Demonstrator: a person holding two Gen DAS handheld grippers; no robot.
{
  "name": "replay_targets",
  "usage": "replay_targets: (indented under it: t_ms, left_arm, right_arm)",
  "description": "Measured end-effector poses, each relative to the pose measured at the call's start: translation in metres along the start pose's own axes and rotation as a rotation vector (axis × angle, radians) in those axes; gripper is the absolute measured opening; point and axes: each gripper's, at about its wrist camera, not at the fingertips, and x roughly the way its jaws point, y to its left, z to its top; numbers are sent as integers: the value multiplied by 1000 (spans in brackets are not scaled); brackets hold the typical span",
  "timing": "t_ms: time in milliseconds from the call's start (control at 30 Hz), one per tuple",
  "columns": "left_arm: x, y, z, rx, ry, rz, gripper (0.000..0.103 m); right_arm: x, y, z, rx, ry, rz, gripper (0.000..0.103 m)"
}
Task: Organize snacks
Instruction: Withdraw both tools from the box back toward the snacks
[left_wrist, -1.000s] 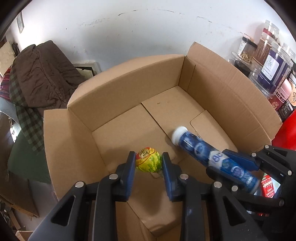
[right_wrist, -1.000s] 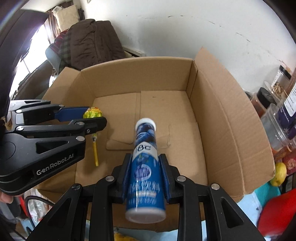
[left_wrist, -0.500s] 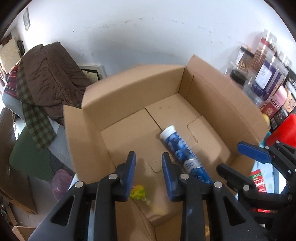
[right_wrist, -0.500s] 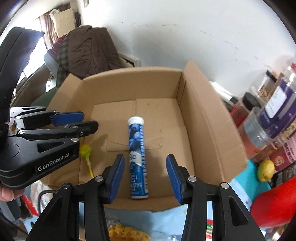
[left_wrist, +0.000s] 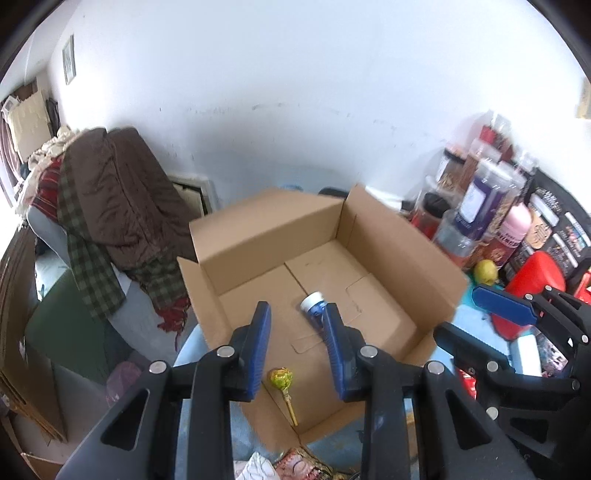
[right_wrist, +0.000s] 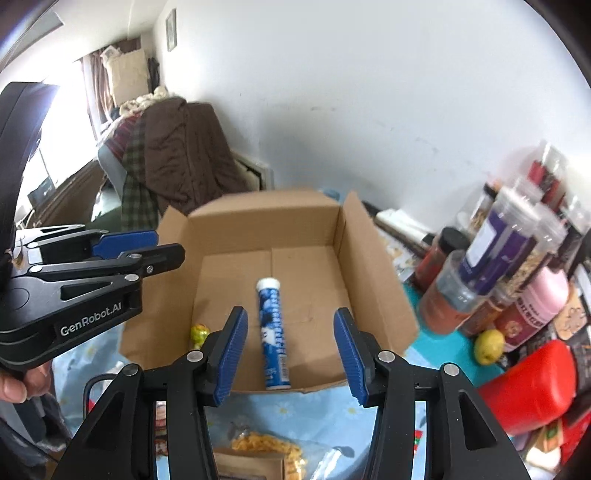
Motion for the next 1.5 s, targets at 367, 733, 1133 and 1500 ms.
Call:
replay_targets:
  t_ms: [367, 733, 1133, 1500]
  left_arm:
    - [-91, -12, -16, 32, -150, -39, 29]
    - [-151, -22, -59, 67, -225, -77, 30]
    - [-174, -15, -114, 44, -254, -74, 88]
    - [-153, 3, -162, 2, -225, -38, 88]
  right_arm:
    - [-93, 13, -17, 0, -173, -49, 54]
    - [-159, 30, -56, -14, -271, -60, 68]
    - [-170, 40, -109, 47, -256, -63, 75]
    - [-152, 47, -153, 105, -218, -66, 75]
